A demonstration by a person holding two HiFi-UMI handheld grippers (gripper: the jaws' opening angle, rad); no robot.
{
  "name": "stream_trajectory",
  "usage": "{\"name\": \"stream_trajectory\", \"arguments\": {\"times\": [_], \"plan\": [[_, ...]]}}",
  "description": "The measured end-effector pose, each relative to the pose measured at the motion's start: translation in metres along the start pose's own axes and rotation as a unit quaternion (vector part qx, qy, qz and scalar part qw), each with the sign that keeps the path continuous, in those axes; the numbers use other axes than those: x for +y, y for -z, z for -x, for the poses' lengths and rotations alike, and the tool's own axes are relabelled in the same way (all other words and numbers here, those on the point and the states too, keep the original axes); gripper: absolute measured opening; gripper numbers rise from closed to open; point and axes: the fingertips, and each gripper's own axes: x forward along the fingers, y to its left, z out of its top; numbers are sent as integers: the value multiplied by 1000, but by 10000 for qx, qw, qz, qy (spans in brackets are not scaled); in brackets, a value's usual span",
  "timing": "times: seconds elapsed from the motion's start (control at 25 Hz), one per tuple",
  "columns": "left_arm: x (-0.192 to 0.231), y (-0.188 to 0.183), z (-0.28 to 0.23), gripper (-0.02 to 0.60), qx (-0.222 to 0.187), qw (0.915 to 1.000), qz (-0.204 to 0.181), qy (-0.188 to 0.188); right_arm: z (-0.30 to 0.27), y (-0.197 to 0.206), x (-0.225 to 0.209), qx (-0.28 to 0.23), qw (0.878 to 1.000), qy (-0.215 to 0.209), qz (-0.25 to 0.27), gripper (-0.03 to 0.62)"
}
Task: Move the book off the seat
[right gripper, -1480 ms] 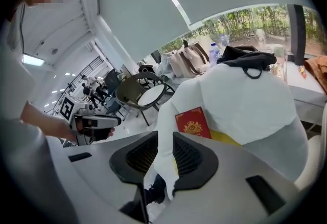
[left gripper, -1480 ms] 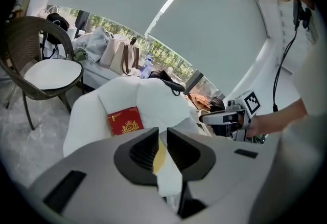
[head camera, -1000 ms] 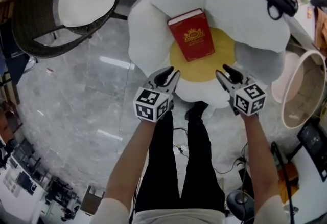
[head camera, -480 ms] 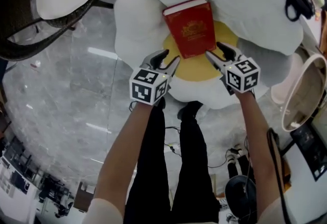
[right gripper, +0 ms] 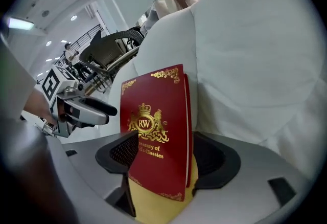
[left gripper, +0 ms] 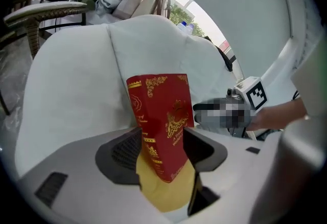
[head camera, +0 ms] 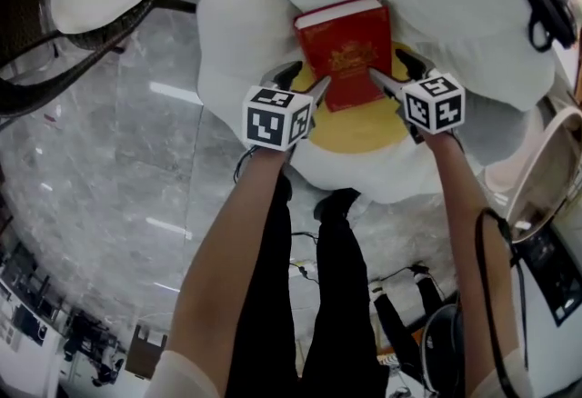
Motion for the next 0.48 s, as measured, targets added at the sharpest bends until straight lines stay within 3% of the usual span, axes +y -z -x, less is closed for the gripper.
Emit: {"name": "stream_trajectory", "arguments": {"times": [0.36,0.48], "plan": [[14,-10,-26,275,148,9999,-58,54,-31,-3,3,156,9993,-340,-12,342],[21,-12,-27,251,139,9998,-68,-93,-32,-3,4,160,9998,-128,69,341]]}}
